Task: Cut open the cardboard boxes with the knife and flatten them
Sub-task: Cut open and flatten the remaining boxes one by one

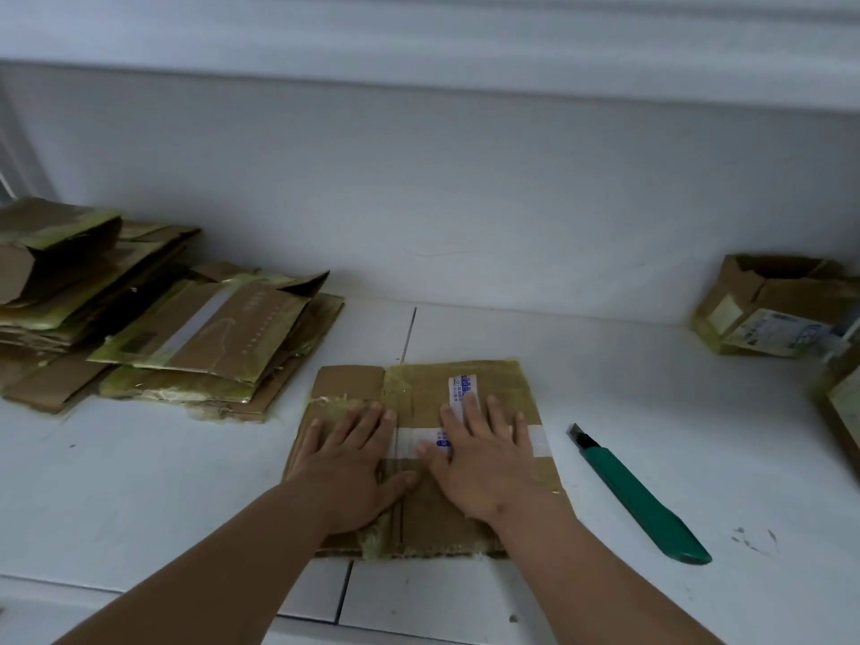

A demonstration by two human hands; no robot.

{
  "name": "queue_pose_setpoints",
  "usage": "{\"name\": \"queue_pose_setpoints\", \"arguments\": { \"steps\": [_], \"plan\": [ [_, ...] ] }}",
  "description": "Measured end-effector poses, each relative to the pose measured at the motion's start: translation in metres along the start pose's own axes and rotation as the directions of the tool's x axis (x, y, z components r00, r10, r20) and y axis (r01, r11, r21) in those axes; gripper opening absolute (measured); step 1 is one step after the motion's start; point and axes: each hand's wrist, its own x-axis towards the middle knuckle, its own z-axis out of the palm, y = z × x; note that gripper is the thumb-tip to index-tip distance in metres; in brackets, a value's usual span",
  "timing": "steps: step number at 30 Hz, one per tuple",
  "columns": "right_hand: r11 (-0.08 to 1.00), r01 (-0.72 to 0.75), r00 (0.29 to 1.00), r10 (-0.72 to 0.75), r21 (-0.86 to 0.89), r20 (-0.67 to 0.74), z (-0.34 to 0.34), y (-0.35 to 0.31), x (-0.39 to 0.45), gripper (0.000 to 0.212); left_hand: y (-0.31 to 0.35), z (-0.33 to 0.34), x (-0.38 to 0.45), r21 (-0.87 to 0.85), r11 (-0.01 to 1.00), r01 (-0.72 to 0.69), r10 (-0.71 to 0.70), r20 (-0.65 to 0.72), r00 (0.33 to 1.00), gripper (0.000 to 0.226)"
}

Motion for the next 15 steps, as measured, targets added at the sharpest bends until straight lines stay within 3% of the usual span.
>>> {"name": "queue_pose_setpoints", "arguments": {
  "steps": [5,10,12,15],
  "plan": [
    [0.996,0.063,0.996,-0.066,-0.057,-0.058,0.019,-0.003,-0.027,0.094,0.001,0.003,0.001,0.010,1.000,-0.013,0.013,0.005,1.000,0.113],
    [0.995,0.057,0.997,-0.060,-0.076,-0.044,0.018,-0.002,-0.026,0.070,0.009,-0.009,-0.010,0.015,0.999,0.029,-0.029,0.039,0.999,0.103],
    [0.996,0.048,0.998,-0.052,-0.079,-0.045,0.018,-0.003,-0.028,0.074,0.014,-0.002,-0.020,0.003,1.000,0.015,-0.015,0.030,0.999,0.112],
    [0.997,0.033,0.998,-0.036,-0.069,-0.046,0.019,-0.004,-0.029,0.062,0.014,0.013,-0.028,0.018,1.000,0.000,0.000,-0.013,1.000,0.115]
  ]
}}
